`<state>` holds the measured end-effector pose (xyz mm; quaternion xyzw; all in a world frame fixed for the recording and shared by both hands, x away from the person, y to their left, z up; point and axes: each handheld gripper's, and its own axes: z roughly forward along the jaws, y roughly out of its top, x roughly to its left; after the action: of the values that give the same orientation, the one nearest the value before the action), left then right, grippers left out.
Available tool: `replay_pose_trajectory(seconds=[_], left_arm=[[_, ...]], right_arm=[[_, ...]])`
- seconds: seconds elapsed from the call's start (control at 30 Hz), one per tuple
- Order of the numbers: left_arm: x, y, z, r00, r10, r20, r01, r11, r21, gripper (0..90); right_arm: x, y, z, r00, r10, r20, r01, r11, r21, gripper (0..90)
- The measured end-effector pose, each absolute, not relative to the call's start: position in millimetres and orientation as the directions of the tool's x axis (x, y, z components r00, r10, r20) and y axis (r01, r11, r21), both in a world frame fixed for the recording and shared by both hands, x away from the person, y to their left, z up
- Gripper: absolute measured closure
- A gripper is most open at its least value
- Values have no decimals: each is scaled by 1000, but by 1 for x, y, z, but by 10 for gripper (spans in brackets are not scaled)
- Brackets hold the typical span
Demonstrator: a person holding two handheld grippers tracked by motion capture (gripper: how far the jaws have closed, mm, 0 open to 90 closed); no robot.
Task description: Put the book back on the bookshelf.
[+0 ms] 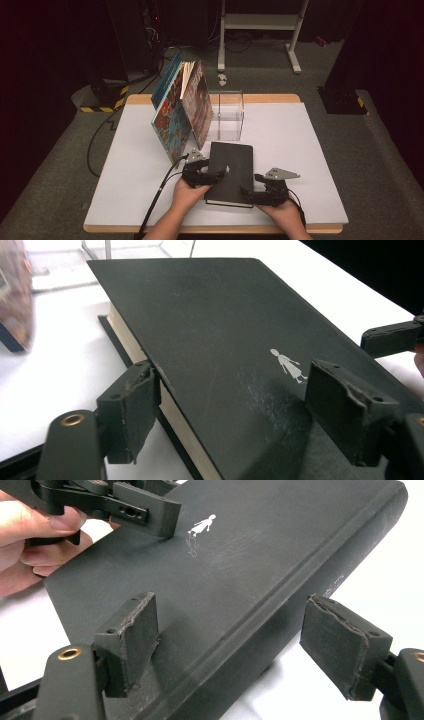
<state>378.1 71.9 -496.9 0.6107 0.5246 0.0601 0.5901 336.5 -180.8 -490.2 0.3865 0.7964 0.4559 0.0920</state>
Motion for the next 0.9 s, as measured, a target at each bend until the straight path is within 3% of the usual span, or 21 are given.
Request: replay_pose_trajectory(seconds=[0.1,0.13,0.3,0.63,0.9], left_arm=[[373,72,-488,470,713,-520,524,249,814,269],[371,73,-482,491,714,-499,501,237,832,315],[377,80,-470,516,693,-503,525,207,825,428],[382,80,-474,491,684,-540,572,215,792,426],[383,74,-479,465,702,-540,584,215,783,335]], right_arm=[[337,-182,-490,-684,697,216,534,277,799,219],[338,-183,-490,-684,692,231,539,266,800,218],[338,-187,-489,-683,685,253,545,249,800,220],[341,-188,-492,-681,678,277,562,240,792,217],[342,-188,-493,-679,678,283,568,241,787,221]])
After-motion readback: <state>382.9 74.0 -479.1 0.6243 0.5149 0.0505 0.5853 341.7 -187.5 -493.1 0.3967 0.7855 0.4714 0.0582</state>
